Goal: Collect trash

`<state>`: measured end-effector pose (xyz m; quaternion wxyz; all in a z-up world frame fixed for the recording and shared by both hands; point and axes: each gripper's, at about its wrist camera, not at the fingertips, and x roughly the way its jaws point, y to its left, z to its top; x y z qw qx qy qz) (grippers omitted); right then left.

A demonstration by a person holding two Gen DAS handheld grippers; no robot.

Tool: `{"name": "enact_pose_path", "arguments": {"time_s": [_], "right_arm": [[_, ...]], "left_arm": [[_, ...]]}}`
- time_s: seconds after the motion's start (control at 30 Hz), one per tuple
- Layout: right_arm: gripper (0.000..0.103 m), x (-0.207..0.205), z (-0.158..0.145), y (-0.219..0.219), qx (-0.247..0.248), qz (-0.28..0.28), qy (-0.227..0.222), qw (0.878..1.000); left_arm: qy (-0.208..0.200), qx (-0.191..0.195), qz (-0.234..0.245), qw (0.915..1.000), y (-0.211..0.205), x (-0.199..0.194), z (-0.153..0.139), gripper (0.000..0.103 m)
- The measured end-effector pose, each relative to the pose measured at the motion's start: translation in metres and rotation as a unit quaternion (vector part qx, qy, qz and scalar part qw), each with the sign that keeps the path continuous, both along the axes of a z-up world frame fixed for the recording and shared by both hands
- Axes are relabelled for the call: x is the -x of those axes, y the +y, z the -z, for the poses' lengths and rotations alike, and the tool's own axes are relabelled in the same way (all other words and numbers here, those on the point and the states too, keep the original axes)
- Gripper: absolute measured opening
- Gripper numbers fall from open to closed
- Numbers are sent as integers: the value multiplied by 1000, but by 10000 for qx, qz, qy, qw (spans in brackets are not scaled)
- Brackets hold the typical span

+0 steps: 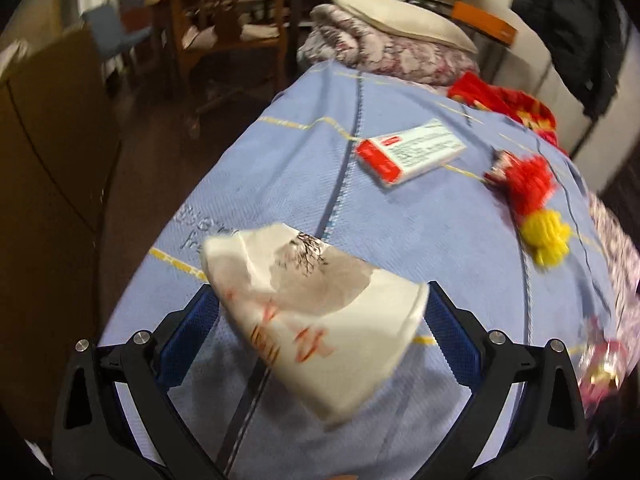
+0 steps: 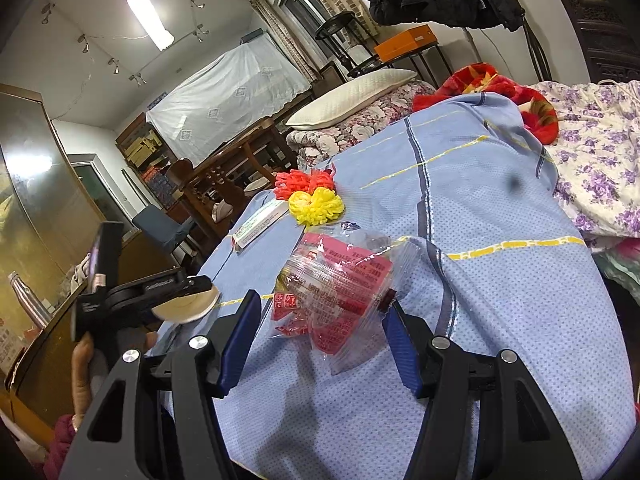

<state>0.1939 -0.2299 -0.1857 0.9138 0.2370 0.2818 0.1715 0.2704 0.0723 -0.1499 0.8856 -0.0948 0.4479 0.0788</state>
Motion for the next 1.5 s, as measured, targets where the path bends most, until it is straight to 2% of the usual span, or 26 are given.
{"name": "enact_pose_path", "arguments": {"time_s": [0.03,0.13,0.3,0.37,0.47,0.63,0.8,0.9,1.03,1.13,1.2,1.27,1.37,1.43,1.5], "right_arm": [[61,0,0,-2,-19,-4,-1,10000],[61,0,1,-4,-93,-19,-9,10000],[61,-1,1,-3,-131,-42,-23,9999],[61,0,1,-3,-114,-46,-27,9999],[61,-1,2,-2,-102,-39,-23,9999],[61,0,1,-3,-93,-44,-33,9999],[61,-1,1,-2,-108,-44,-43,9999],[61,-1,1,-3,-72,-48,-62,9999],[61,0,1,-3,-95,-47,-57,9999],[61,0,2,-4,-102,-52,-61,9999],[61,0,2,-4,-102,-51,-62,9999],[61,0,2,-3,-106,-52,-64,9999],[61,1,1,-3,-84,-66,-88,9999],[61,1,0,0,-42,-98,-129,9999],[58,2,-2,3,34,-128,-176,9998]], "left_arm": [[62,-9,-59,10000,4,-1,4,96],[-49,-379,-28,9993,6,7,7,96],[-197,-436,293,9984,13,20,7,96],[-270,-288,335,9987,16,25,2,96],[-365,148,485,9980,10,34,-7,96],[-529,63,913,9944,-8,52,-20,96],[-312,399,1158,9920,-10,53,-9,96],[-378,510,1028,9927,-7,52,-10,96],[-559,965,605,9919,12,48,-23,96],[-479,1332,317,9894,27,38,-20,96],[-344,1579,167,9867,36,29,-8,96],[-529,1425,102,9883,37,33,-9,96],[-623,1250,320,9897,27,37,-8,85],[-831,1051,489,9898,19,45,-12,78],[-1010,834,578,9897,13,51,-17,75]]}}
